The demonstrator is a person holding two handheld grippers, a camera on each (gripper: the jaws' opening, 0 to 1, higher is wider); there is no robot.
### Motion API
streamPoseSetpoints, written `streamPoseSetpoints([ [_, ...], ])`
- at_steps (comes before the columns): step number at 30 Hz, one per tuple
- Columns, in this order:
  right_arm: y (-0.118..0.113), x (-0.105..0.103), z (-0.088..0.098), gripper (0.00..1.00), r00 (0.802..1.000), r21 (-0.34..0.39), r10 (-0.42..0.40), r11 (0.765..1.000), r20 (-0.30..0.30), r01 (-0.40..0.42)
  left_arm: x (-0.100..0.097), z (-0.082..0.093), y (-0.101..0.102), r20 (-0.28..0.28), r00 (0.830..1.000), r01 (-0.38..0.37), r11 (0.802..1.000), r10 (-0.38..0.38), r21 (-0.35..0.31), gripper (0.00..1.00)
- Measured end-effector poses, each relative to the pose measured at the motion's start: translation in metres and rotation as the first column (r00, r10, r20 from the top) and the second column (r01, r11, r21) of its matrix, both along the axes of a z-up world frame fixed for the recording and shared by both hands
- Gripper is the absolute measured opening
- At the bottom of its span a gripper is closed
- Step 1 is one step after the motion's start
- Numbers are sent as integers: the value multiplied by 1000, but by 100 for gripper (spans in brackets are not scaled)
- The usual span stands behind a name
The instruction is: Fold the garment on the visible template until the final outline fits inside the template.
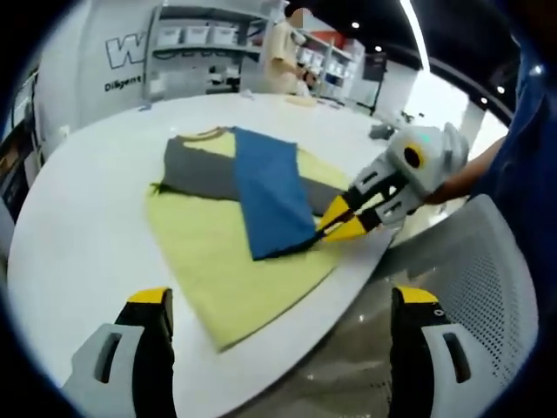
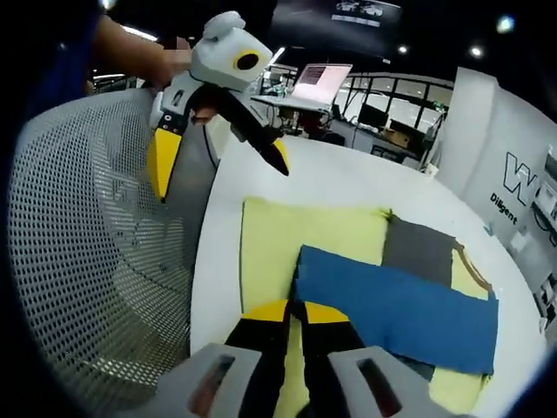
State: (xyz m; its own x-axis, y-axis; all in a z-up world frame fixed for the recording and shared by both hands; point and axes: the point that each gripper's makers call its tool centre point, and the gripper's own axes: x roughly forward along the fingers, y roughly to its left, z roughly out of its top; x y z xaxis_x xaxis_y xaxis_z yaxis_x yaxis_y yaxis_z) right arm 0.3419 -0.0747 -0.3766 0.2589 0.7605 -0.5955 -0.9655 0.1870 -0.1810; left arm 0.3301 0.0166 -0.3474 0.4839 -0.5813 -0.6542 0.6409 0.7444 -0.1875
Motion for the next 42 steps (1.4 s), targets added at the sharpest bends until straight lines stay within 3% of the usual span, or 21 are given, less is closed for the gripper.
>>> streamPoseSetpoints([
  [2,0,-2,1,10,1000,2,1,1000,4,-1,0,0,0,-2,1000,3,1000,-3,2,99],
  [6,-9,-1,13,10,999,57,-49,997,-20,50,0,-4,1,-12,1000,0,1000,0,9,99],
  [8,-25,6,16,11,988,83,-141,986,-59,145,0,-7,2,-22,1000,-6,1000,6,16,98],
  [11,-38,11,18,10,980,94,-187,977,-70,194,3,-14,7,-32,999,-21,999,22,35,96],
  [14,-61,15,20,11,957,111,-277,952,-91,286,4,-17,14,-50,998,-44,997,47,58,93],
  [17,-88,17,22,12,912,132,-383,906,-145,402,7,-21,20,-63,995,-78,995,82,68,90],
  [20,-120,16,22,12,865,127,-476,859,-159,496,9,-24,26,-96,987,-125,992,127,32,87],
  [23,-152,15,19,13,807,115,-562,803,-181,584,8,-24,25,-102,986,-131,991,133,23,70],
  [24,-162,15,18,13,786,111,-589,783,-188,613,10,-24,27,-109,982,-156,988,154,-9,67],
  [26,-179,14,17,13,742,115,-636,738,-211,665,11,-25,27,-112,980,-169,986,166,-12,68],
  [28,-193,12,17,15,713,110,-667,709,-217,696,11,-31,34,-132,974,-185,983,184,2,62],
  [29,-195,11,18,16,709,112,-670,705,-220,701,9,-31,34,-131,974,-185,983,184,7,59],
  [32,-211,10,17,20,642,119,-719,637,-266,762,9,-34,39,-129,971,-199,979,203,39,55],
  [34,-218,8,15,21,621,119,-732,616,-279,779,10,-37,42,-151,964,-218,975,221,32,52],
  [36,-225,6,11,23,583,104,-751,583,-309,806,10,-37,42,-160,960,-226,973,229,34,50],
  [42,-232,5,9,26,537,93,-766,543,-352,835,11,-34,39,-211,936,-287,958,282,6,43],
])
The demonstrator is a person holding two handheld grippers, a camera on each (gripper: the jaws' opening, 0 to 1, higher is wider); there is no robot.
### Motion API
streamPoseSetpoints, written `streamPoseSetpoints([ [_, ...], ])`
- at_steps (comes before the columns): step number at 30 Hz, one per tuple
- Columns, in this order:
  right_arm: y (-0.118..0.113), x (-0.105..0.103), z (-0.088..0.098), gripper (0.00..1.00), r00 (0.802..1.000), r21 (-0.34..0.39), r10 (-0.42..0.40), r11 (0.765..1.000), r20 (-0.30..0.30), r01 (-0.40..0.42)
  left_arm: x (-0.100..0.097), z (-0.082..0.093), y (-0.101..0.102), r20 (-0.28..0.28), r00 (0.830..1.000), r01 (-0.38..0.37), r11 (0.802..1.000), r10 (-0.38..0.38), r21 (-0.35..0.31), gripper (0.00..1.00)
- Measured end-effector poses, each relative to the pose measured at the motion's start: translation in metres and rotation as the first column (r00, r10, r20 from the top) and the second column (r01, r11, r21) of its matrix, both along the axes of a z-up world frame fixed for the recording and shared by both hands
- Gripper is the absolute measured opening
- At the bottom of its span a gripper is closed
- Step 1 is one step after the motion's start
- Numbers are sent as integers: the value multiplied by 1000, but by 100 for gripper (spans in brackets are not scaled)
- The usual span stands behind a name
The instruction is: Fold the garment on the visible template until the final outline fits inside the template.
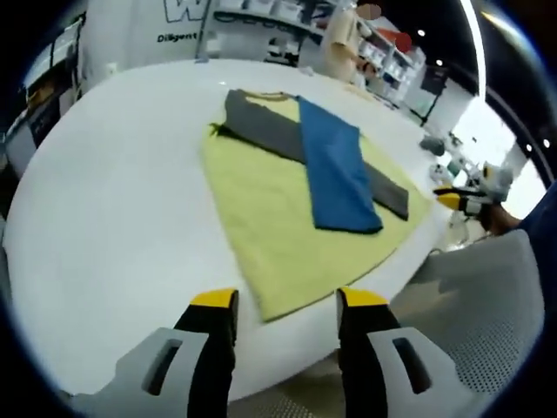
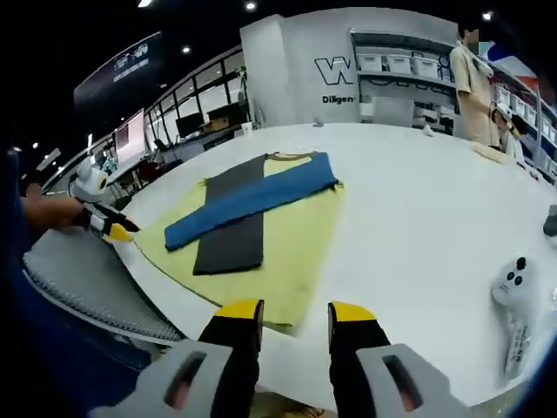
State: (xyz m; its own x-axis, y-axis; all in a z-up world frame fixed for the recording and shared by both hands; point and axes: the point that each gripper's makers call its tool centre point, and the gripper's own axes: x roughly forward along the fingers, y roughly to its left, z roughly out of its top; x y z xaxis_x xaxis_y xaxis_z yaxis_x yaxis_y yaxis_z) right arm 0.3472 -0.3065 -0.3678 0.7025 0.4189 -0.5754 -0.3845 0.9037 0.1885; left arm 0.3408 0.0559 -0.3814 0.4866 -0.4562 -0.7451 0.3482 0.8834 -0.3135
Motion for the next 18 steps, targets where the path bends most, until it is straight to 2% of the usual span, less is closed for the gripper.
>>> streamPoseSetpoints([
  [3,0,0,0,26,1000,2,-3,1000,-1,3,0,0,-4,-8,1000,-5,1000,4,-14,41],
  [9,4,-3,-2,26,1000,15,-3,1000,-8,3,3,-1,-3,-42,997,-70,995,67,-65,33],
  [12,6,-4,-2,26,1000,19,-3,1000,-12,3,3,-2,-1,-47,996,-84,995,81,-59,22],
  [15,7,-4,-1,25,1000,25,-5,1000,-14,5,5,-4,3,-46,995,-94,994,92,-51,5],
  [18,7,-5,-2,25,1000,26,-6,1000,-15,6,4,-5,3,-44,995,-86,996,84,-32,5],
])
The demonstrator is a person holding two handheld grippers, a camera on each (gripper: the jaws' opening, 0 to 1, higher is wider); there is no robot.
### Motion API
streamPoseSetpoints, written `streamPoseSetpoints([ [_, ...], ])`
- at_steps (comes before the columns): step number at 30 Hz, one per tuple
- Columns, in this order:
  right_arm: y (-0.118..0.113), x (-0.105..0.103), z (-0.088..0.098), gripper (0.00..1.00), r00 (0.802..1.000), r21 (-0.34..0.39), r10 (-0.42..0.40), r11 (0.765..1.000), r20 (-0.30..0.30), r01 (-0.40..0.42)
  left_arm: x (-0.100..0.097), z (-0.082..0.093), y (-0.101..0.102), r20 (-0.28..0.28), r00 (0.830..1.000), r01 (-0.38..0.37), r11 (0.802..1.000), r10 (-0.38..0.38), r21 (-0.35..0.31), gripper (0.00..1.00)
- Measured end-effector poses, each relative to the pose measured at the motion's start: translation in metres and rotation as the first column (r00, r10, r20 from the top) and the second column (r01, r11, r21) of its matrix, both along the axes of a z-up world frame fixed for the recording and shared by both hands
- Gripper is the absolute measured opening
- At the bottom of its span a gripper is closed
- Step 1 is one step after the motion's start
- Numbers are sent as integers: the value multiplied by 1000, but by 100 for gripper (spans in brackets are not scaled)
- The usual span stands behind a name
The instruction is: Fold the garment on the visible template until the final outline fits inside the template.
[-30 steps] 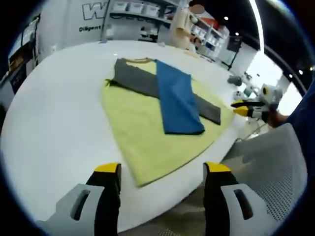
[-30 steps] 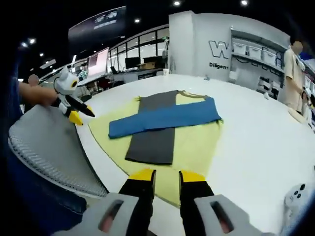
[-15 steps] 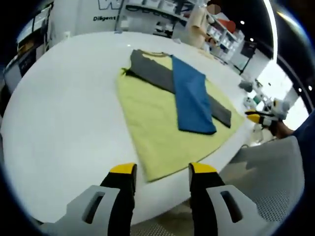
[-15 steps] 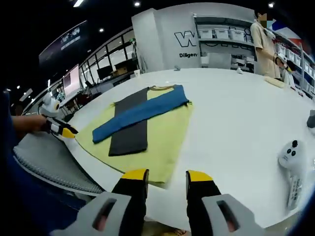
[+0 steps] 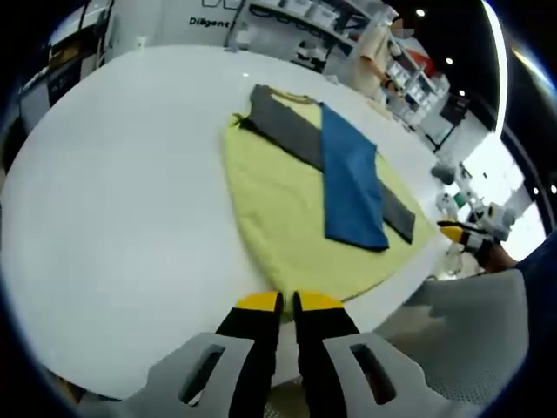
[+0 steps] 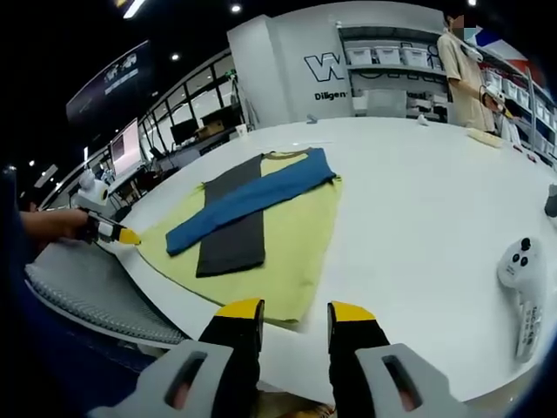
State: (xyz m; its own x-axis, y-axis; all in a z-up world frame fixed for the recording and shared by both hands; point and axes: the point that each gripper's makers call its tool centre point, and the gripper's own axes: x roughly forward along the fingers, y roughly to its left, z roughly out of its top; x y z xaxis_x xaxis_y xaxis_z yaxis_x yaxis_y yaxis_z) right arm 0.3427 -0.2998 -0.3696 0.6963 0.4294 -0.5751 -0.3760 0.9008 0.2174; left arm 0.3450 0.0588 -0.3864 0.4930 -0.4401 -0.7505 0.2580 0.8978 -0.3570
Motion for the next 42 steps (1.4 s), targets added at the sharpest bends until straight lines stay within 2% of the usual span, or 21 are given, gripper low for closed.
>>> streamPoseSetpoints([
  [12,0,-1,0,29,1000,26,-9,1000,-16,10,3,10,-4,27,1000,8,1000,-8,-11,5],
  [18,3,4,-11,23,999,25,-5,1000,-45,6,5,12,-4,35,999,9,1000,-8,-24,5],
  [24,11,9,-14,10,998,19,9,1000,-56,-8,4,11,-2,35,999,4,1000,-3,-29,5],
  [27,12,9,-17,0,998,14,11,1000,-66,-10,5,10,0,36,999,9,1000,-8,-28,5],
  [31,11,9,-16,0,998,27,11,1000,-57,-9,4,13,-3,46,998,31,999,-30,-24,5],
  [33,10,9,-13,0,998,64,-9,998,-57,13,3,16,-4,53,998,36,999,-34,-30,3],
  [36,12,7,-8,0,998,107,-25,994,-56,31,2,21,-14,71,994,92,995,-89,-44,2],
  [38,12,5,-9,0,998,117,-29,993,-57,35,1,20,-14,75,991,117,993,-115,-27,2],
  [42,10,1,-7,0,998,130,-34,991,-60,42,-6,22,-18,54,991,127,992,-125,-25,2],
])
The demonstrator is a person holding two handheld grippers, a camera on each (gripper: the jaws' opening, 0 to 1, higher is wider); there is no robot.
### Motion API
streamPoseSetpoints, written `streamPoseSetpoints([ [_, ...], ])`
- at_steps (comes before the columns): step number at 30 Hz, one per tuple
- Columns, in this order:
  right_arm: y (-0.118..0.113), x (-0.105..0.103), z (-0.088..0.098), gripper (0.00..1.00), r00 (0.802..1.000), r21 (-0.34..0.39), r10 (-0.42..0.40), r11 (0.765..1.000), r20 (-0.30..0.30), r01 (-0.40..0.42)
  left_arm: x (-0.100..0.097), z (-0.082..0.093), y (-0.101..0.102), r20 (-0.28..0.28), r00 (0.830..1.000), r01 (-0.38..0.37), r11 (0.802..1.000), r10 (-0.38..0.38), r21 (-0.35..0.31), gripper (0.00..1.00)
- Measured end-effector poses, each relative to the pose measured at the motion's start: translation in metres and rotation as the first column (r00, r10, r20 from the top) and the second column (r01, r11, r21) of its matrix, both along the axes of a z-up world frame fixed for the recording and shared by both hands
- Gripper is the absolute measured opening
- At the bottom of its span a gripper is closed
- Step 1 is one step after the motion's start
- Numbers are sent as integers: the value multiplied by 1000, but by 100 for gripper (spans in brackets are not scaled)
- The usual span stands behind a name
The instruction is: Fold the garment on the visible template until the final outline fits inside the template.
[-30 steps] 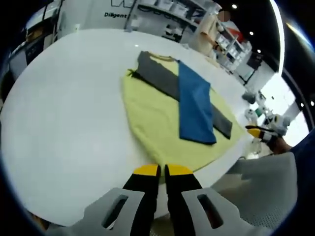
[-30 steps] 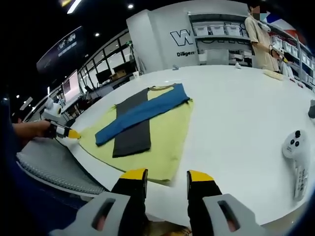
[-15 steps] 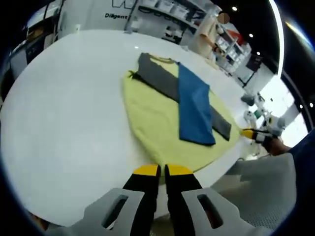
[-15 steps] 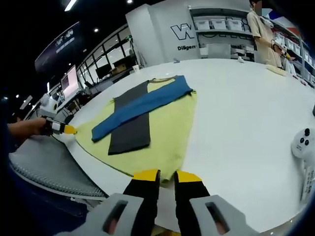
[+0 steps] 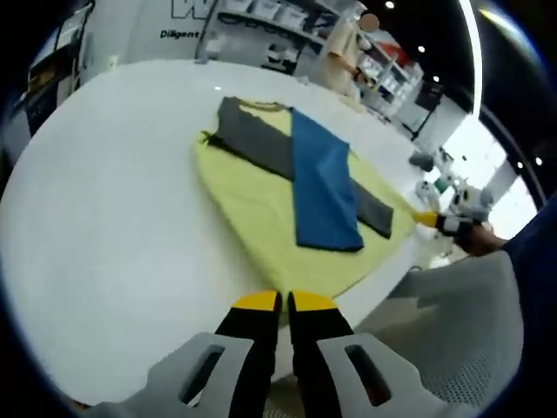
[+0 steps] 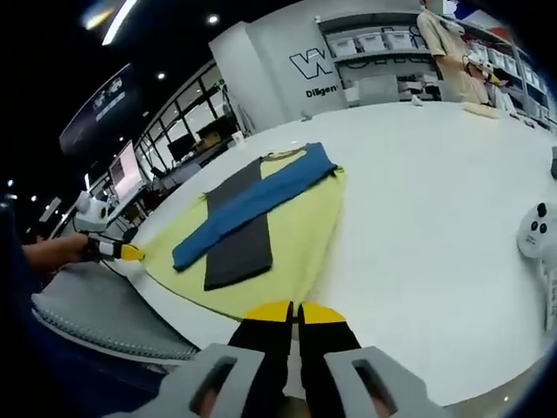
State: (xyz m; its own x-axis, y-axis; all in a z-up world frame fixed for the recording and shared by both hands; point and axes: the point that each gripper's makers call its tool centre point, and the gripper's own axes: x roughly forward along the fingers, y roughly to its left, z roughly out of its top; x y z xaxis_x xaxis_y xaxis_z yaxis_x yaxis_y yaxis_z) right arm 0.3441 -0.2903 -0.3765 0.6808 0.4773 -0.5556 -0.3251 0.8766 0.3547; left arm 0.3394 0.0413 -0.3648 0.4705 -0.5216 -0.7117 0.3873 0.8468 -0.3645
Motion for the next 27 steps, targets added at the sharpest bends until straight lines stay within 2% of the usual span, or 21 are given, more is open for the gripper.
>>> streamPoseSetpoints([
  [6,-2,-14,2,0,999,23,-2,1000,-34,3,-16,-2,2,-46,998,39,999,-38,6,1],
  [8,0,-27,0,0,996,43,-1,999,-85,5,-29,1,0,-97,994,49,999,-50,-18,1],
  [10,1,-35,3,0,996,48,2,999,-89,2,-37,8,-4,-112,992,45,998,-48,-34,1],
  [13,0,-43,6,0,995,61,-10,998,-101,16,-43,6,-2,-126,990,55,998,-59,-32,1],
  [16,-1,-38,9,0,994,83,-44,995,-97,52,-39,7,-2,-111,993,41,999,-44,-26,1],
  [21,2,-19,16,0,996,76,-48,996,-70,54,-13,13,0,-52,998,34,999,-35,-29,1],
  [23,3,-7,21,0,998,79,-50,995,-50,53,-4,18,-4,-34,999,22,999,-23,-38,1],
  [27,4,18,21,0,998,74,-55,996,-24,57,14,17,0,-9,1000,12,1000,-13,-26,1],
])
